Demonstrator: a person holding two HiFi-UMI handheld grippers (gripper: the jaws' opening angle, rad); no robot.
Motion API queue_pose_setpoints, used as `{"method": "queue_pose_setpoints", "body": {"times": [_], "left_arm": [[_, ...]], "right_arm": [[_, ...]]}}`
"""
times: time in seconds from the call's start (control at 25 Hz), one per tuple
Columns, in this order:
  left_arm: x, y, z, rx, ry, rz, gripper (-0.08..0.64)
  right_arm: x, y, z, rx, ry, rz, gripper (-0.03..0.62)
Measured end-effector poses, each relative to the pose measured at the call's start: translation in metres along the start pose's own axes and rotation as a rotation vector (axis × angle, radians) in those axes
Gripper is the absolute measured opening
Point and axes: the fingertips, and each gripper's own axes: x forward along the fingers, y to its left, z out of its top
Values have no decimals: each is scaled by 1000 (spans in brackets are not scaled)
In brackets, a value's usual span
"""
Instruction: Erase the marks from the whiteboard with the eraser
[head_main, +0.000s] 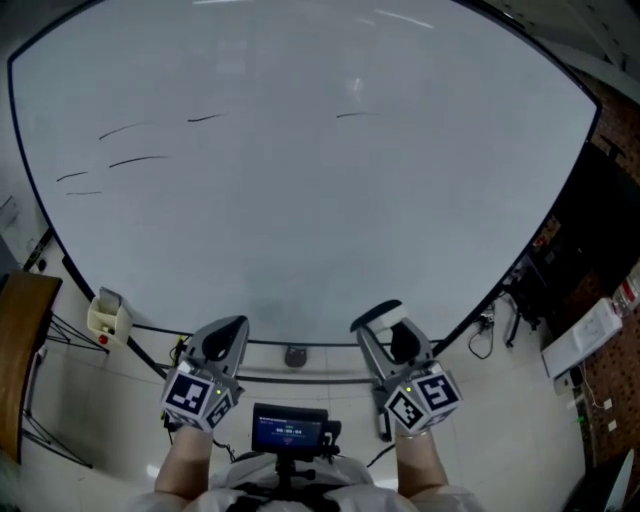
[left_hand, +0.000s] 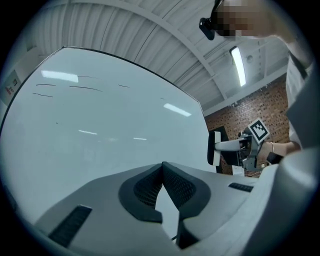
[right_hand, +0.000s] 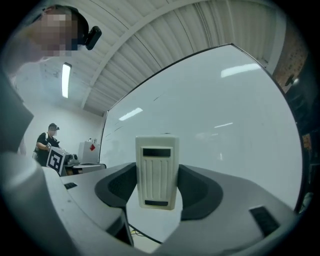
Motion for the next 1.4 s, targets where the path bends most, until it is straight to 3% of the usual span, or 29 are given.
{"method": "queue_pose_setpoints", "body": {"times": [0.16,0.4,0.88,1.24,1.4], "left_arm": [[13,8,9,25,-9,27,8],[27,14,21,45,-19,-51,8],[48,45,57,70,-34,-66,8],[48,35,63,70,-52,-146,8],[48,31,63,35,-72,-177,8]], "right_arm": [[19,2,14,-47,-8,7,261],[42,12,36,-66,-29,-24,261],[122,24,205,-518,-93,-317,259],[176,50,250,-606,-66,-354,259],[183,55,260,-630,-124,-378,259]]}}
